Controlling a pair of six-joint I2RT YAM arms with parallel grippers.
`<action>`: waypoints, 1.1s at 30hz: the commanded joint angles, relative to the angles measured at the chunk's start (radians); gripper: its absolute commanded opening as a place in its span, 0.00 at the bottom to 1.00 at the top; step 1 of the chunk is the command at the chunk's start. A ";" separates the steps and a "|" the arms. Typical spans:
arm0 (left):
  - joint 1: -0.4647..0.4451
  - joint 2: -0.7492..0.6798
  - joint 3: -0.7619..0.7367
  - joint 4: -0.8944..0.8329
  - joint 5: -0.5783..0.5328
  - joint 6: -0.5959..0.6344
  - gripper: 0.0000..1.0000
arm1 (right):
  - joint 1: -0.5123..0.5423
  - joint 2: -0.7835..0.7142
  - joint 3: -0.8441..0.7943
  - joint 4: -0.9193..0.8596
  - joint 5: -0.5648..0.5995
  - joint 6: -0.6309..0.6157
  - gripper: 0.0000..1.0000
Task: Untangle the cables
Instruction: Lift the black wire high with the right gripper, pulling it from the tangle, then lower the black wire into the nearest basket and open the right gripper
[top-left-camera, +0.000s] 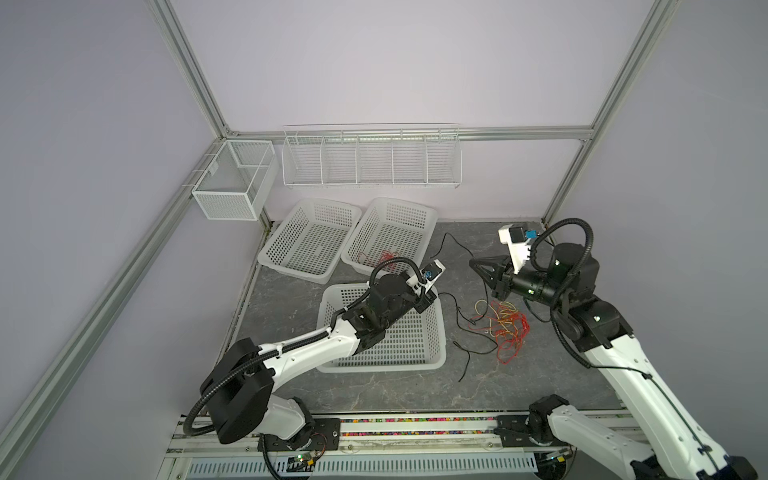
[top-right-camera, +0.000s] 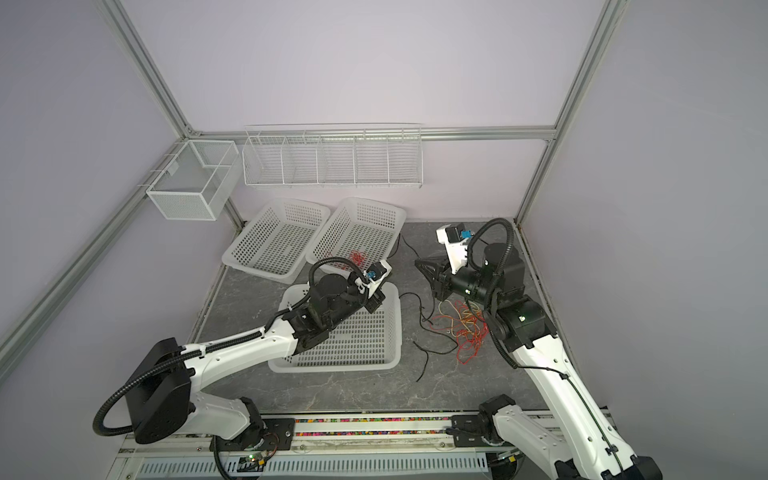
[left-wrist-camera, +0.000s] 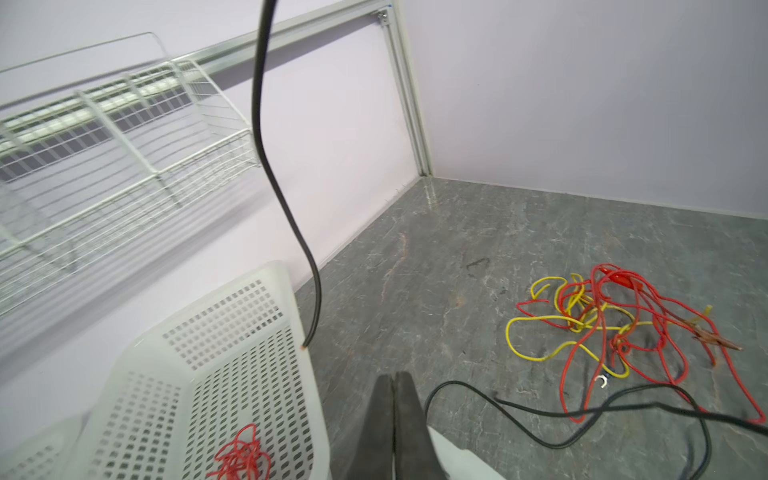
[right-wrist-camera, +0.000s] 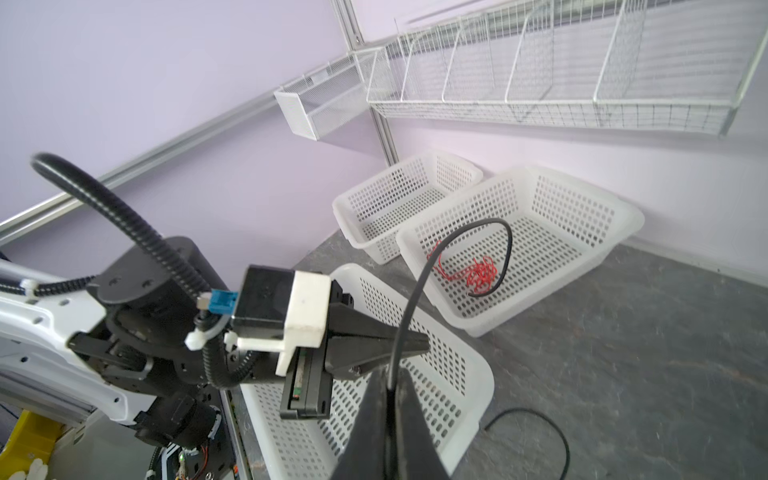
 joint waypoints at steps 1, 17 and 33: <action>-0.001 -0.071 -0.041 0.013 -0.122 -0.054 0.02 | 0.054 0.056 0.083 0.008 -0.057 -0.006 0.08; 0.105 -0.465 -0.306 -0.111 -0.260 -0.220 0.29 | 0.282 0.370 0.534 0.078 -0.094 -0.022 0.10; 0.110 -0.544 -0.318 -0.171 -0.297 -0.184 0.33 | 0.331 0.461 0.221 0.152 -0.038 0.084 0.10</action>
